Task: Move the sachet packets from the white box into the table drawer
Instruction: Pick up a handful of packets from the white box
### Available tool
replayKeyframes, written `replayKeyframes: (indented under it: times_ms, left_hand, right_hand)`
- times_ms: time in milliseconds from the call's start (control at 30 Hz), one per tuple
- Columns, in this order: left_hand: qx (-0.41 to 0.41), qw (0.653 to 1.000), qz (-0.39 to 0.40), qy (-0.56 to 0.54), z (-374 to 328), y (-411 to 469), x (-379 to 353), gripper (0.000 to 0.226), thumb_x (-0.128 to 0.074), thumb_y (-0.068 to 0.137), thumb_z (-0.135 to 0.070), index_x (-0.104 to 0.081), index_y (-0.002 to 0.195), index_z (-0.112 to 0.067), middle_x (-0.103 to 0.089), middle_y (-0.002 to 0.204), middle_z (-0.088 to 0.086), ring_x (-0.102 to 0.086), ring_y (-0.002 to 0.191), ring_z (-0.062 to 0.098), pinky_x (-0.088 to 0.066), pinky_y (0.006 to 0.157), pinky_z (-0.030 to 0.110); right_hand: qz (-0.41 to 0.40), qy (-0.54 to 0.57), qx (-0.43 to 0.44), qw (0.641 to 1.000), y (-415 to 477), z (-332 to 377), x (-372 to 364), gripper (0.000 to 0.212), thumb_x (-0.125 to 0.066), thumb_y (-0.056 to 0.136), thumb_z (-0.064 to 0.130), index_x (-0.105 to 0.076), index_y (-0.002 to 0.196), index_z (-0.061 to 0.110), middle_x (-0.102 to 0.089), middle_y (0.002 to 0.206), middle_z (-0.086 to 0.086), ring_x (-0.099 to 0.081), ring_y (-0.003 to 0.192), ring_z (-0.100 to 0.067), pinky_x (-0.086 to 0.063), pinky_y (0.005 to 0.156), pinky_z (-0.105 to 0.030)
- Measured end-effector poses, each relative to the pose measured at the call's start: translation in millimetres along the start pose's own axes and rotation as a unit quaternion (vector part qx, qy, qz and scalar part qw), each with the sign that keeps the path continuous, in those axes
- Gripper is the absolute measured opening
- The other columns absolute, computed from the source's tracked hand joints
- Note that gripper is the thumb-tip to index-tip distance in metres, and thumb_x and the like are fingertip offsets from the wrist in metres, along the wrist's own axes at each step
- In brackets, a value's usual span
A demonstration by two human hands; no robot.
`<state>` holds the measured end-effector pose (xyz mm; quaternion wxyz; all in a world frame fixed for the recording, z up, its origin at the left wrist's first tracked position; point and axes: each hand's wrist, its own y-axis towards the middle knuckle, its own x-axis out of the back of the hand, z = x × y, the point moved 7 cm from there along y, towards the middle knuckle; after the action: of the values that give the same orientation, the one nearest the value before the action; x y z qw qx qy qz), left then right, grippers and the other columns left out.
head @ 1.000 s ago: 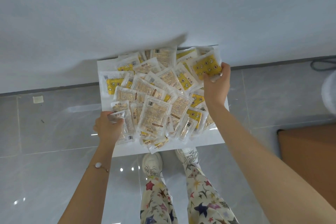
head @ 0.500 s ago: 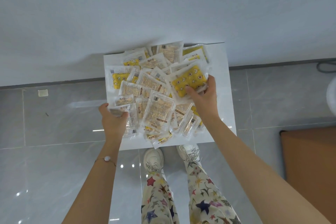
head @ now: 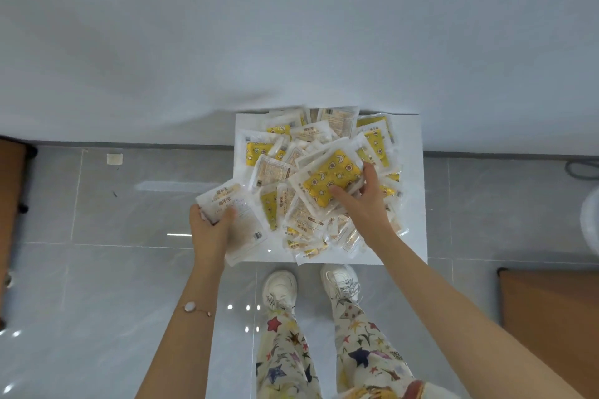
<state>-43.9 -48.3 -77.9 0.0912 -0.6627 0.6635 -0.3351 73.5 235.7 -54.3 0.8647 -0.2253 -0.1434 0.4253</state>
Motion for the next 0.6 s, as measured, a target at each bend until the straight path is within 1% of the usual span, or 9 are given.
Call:
replayKeyframes:
  times_ms: [67, 167, 233, 300, 333, 400, 433, 500, 600]
  left_hand:
    - [0.014, 0.997, 0.004, -0.077, -13.9, -15.0, 20.3, 0.038, -0.071, 0.085, -0.011, -0.046, 0.112, -0.022, -0.062, 0.107, -0.004, -0.064, 0.098, 0.014, -0.053, 0.079, 0.029]
    - [0.026, 0.983, 0.045, -0.179, -43.4, -39.7, 48.8, 0.046, -0.069, 0.086, -0.01, -0.044, 0.125, -0.013, -0.063, 0.12, 0.007, -0.065, 0.108, 0.022, -0.054, 0.088, 0.04]
    - [0.022, 0.974, 0.059, -0.217, -65.1, -59.2, 72.9, 0.048, -0.067, 0.088, -0.01, -0.042, 0.128, -0.012, -0.062, 0.122, 0.009, -0.064, 0.11, 0.024, -0.055, 0.088, 0.04]
    - [0.013, 0.963, 0.058, -0.264, -84.3, -81.7, 104.0, 0.05, -0.068, 0.086, -0.011, -0.04, 0.128, -0.014, -0.063, 0.12, 0.006, -0.065, 0.107, 0.022, -0.057, 0.081, 0.035]
    - [0.012, 0.956, 0.053, -0.288, -90.1, -93.3, 121.5, 0.051, -0.068, 0.085, -0.011, -0.04, 0.127, -0.016, -0.063, 0.119, 0.005, -0.066, 0.106, 0.02, -0.057, 0.079, 0.033]
    - [0.014, 0.949, 0.033, -0.314, -94.2, -116.4, 160.1, 0.048, -0.067, 0.085, -0.008, -0.041, 0.123, -0.02, -0.064, 0.116, 0.003, -0.067, 0.104, 0.019, -0.058, 0.076, 0.032]
    - [0.016, 0.948, 0.018, -0.316, -93.3, -127.8, 180.9, 0.044, -0.066, 0.086, -0.006, -0.042, 0.12, -0.021, -0.064, 0.115, 0.002, -0.067, 0.103, 0.018, -0.058, 0.075, 0.032]
    - [0.017, 0.952, -0.012, -0.306, -87.3, -149.3, 223.2, 0.041, -0.065, 0.087, -0.004, -0.044, 0.114, -0.028, -0.065, 0.112, 0.0, -0.068, 0.1, 0.017, -0.058, 0.072, 0.03]
    - [0.009, 0.956, -0.044, -0.291, -72.6, -176.1, 286.2, 0.042, -0.066, 0.088, -0.006, -0.045, 0.114, -0.031, -0.066, 0.112, 0.001, -0.068, 0.101, 0.018, -0.056, 0.071, 0.027]
  right_hand:
    - [0.019, -0.009, 0.008, 1.0, -12.7, 18.5, -13.0, 0.039, -0.072, 0.083, 0.014, -0.05, 0.112, 0.028, -0.065, 0.097, 0.01, -0.067, 0.09, -0.01, -0.058, 0.076, -0.031]
    - [0.044, -0.032, 0.027, 0.998, -38.5, 58.4, -35.8, 0.041, -0.072, 0.084, 0.015, -0.05, 0.104, 0.043, -0.065, 0.095, 0.013, -0.066, 0.088, -0.007, -0.057, 0.073, -0.026]
    - [0.064, -0.04, 0.03, 0.997, -57.5, 84.8, -52.2, 0.039, -0.072, 0.084, 0.016, -0.05, 0.108, 0.035, -0.065, 0.099, 0.007, -0.066, 0.091, -0.013, -0.058, 0.075, -0.032]
    - [0.093, -0.044, 0.033, 0.994, -79.4, 112.3, -71.7, 0.038, -0.073, 0.084, 0.014, -0.049, 0.106, 0.035, -0.064, 0.096, 0.016, -0.066, 0.09, -0.007, -0.058, 0.069, -0.028]
    - [0.107, -0.05, 0.033, 0.992, -90.6, 123.2, -81.9, 0.038, -0.073, 0.084, 0.013, -0.049, 0.108, 0.031, -0.064, 0.098, 0.014, -0.065, 0.091, -0.009, -0.057, 0.067, -0.027]
    - [0.134, -0.064, 0.031, 0.988, -114.1, 142.2, -104.5, 0.04, -0.072, 0.084, 0.011, -0.049, 0.115, 0.017, -0.062, 0.107, 0.0, -0.064, 0.097, -0.018, -0.058, 0.071, -0.035]
    - [0.148, -0.072, 0.032, 0.986, -126.4, 150.2, -117.9, 0.041, -0.072, 0.084, 0.009, -0.049, 0.117, 0.015, -0.061, 0.108, -0.001, -0.064, 0.099, -0.02, -0.059, 0.074, -0.038]
    - [0.184, -0.087, 0.033, 0.978, -152.7, 161.2, -148.6, 0.038, -0.072, 0.084, 0.008, -0.05, 0.113, 0.017, -0.061, 0.106, 0.001, -0.064, 0.1, -0.019, -0.058, 0.075, -0.039]
    - [0.239, -0.108, 0.028, 0.965, -197.1, 168.8, -203.4, 0.033, -0.071, 0.084, 0.008, -0.049, 0.105, 0.022, -0.06, 0.105, 0.001, -0.064, 0.097, -0.017, -0.057, 0.067, -0.031]
